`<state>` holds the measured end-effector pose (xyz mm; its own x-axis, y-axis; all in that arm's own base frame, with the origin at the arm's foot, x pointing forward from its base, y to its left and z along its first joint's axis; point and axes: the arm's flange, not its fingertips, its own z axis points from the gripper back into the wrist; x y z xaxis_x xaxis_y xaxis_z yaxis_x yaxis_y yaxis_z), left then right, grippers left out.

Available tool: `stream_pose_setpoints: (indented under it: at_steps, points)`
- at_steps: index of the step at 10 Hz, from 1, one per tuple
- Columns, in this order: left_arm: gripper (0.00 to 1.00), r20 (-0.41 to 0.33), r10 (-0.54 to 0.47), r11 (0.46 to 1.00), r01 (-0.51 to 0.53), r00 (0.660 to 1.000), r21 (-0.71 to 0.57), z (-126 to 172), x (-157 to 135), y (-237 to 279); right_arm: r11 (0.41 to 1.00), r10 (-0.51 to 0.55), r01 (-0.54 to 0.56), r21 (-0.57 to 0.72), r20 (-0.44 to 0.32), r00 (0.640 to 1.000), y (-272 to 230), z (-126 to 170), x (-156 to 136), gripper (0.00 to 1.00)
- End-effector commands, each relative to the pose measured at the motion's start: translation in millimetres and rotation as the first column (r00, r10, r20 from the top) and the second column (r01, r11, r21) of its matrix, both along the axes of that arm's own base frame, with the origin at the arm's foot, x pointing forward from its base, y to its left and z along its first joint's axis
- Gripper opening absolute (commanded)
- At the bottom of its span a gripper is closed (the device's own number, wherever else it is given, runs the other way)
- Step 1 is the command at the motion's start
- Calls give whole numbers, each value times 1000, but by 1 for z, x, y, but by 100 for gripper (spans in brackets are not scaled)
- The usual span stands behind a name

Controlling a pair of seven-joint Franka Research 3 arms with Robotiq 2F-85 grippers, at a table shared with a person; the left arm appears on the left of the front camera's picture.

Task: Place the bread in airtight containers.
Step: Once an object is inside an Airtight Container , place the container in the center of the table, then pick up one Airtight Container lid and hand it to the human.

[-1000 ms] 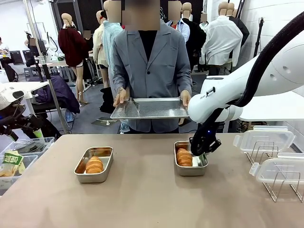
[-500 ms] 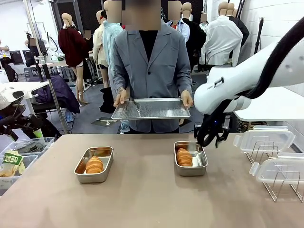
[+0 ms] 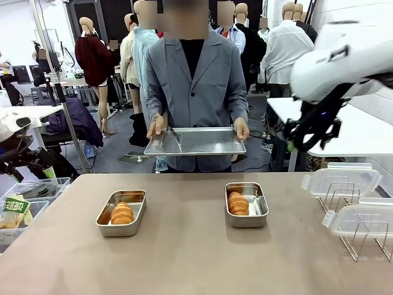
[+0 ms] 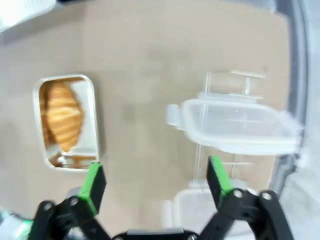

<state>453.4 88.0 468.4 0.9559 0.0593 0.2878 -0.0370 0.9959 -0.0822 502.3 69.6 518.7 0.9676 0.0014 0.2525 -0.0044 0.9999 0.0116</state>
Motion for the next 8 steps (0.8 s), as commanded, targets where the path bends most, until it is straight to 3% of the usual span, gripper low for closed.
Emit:
stream_pose_setpoints:
  at_steps: [1,3,4,5,6,8]
  points:
    - [100,1,19,1000,-19,1000,-4,1,-1,0,990,-20,18,-137,-11,1000,-49,-3,-6,100]
    - [100,1,19,1000,-19,1000,-4,1,-1,0,982,-96,84,-169,-60,994,-107,-8,1,100]
    - [100,1,19,1000,-19,1000,-4,1,-1,0,990,-96,87,-112,-76,992,-131,-18,2,100]
    - [100,1,19,1000,-19,1000,-4,1,-1,0,997,-46,40,-68,-86,995,-140,-26,4,100]
    - [100,1,19,1000,-19,1000,-4,1,-1,0,984,-109,101,-146,-49,993,-126,-8,-5,100]
    - [100,1,19,1000,-19,1000,-4,1,-1,0,984,-109,101,-146,-49,993,-126,-8,-5,100]
